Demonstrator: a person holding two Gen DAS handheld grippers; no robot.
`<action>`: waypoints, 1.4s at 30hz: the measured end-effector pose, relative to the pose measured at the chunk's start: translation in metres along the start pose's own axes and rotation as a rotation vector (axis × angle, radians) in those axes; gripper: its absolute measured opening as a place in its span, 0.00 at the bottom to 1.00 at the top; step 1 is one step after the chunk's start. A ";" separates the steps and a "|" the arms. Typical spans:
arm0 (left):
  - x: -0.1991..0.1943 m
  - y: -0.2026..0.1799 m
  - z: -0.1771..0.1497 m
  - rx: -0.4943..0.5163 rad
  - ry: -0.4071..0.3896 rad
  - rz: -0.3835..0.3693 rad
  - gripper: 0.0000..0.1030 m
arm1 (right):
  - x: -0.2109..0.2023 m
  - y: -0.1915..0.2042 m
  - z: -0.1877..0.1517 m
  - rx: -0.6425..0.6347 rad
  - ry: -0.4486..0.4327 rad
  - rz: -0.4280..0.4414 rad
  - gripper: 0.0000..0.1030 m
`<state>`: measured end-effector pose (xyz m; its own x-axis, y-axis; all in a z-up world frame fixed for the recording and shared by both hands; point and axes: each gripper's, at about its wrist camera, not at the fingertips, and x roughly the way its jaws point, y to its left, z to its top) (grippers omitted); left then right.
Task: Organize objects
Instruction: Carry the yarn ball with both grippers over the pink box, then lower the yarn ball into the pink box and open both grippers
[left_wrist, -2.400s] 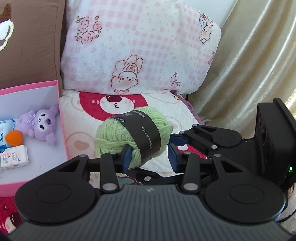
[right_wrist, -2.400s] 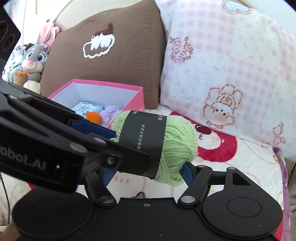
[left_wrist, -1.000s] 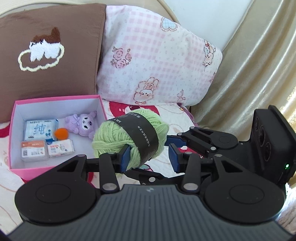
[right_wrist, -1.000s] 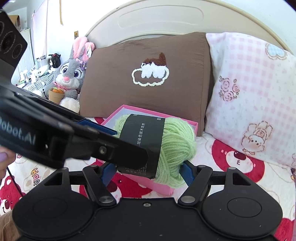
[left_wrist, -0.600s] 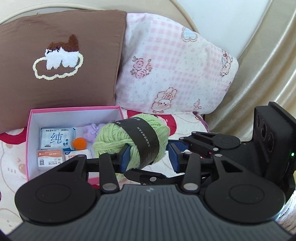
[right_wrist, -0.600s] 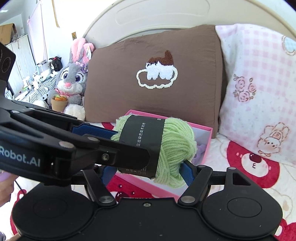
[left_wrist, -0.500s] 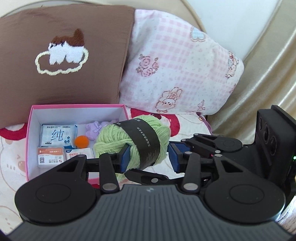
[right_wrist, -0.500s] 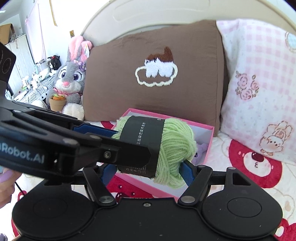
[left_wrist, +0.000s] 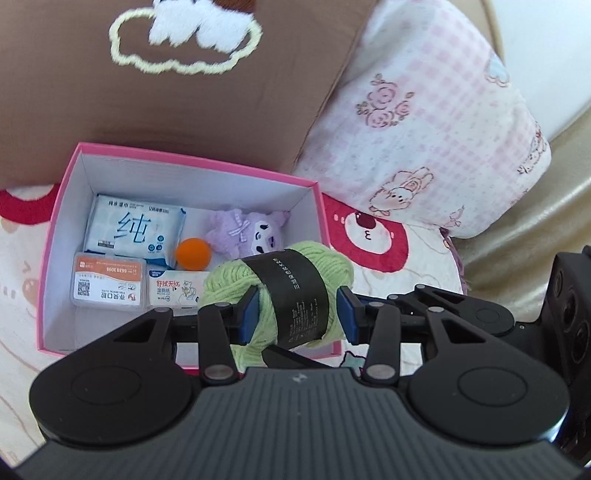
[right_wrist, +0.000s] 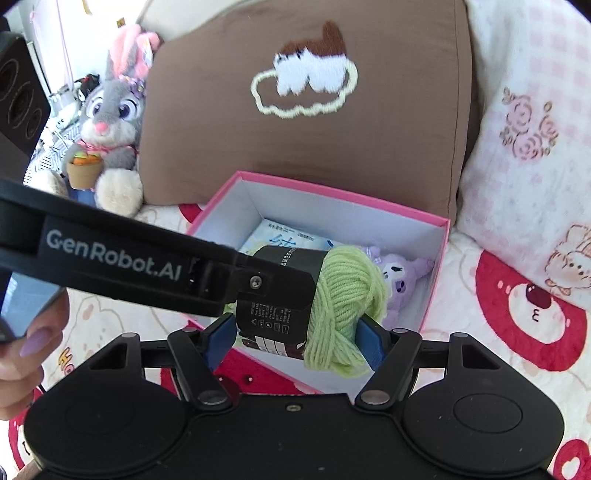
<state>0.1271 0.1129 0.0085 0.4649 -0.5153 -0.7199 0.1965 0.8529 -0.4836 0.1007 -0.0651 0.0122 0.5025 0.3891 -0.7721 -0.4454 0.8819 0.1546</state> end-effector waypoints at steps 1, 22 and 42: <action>0.004 0.004 0.000 -0.008 0.000 0.000 0.40 | 0.005 -0.001 0.000 0.002 0.006 -0.003 0.71; 0.074 0.053 -0.001 -0.056 0.089 0.005 0.41 | 0.070 -0.004 0.000 -0.041 0.131 -0.074 0.69; 0.094 0.068 -0.013 -0.090 0.138 -0.058 0.39 | 0.069 -0.031 -0.005 0.074 0.174 -0.005 0.40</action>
<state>0.1735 0.1212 -0.0985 0.3307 -0.5752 -0.7482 0.1382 0.8137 -0.5646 0.1458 -0.0672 -0.0486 0.3655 0.3387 -0.8670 -0.3848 0.9031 0.1906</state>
